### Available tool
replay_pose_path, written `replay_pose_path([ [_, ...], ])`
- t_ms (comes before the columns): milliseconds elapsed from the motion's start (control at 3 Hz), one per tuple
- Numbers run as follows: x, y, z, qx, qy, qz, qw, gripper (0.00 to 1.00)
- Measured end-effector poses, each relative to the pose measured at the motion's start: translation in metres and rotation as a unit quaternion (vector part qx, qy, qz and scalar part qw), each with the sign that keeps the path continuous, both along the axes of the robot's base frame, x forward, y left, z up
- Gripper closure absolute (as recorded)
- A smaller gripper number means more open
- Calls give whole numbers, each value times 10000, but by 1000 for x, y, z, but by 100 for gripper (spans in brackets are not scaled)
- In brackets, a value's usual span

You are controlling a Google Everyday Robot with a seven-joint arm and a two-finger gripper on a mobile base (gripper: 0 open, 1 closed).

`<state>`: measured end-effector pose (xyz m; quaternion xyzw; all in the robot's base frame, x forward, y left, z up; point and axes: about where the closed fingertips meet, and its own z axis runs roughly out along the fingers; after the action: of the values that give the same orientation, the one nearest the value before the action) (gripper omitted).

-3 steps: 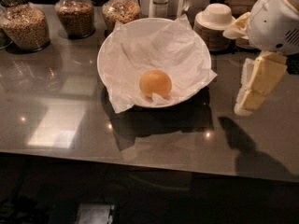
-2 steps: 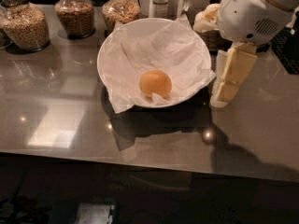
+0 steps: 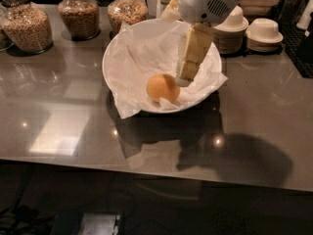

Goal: Pick orange from white bowl

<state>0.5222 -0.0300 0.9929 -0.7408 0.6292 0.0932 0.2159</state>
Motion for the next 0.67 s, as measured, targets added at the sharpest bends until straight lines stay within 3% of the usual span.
replay_pose_path([
  [333,29,25,-4,68,92,-31,9999,0],
  [667,66,38,-33,139,319,-245,9991,0],
])
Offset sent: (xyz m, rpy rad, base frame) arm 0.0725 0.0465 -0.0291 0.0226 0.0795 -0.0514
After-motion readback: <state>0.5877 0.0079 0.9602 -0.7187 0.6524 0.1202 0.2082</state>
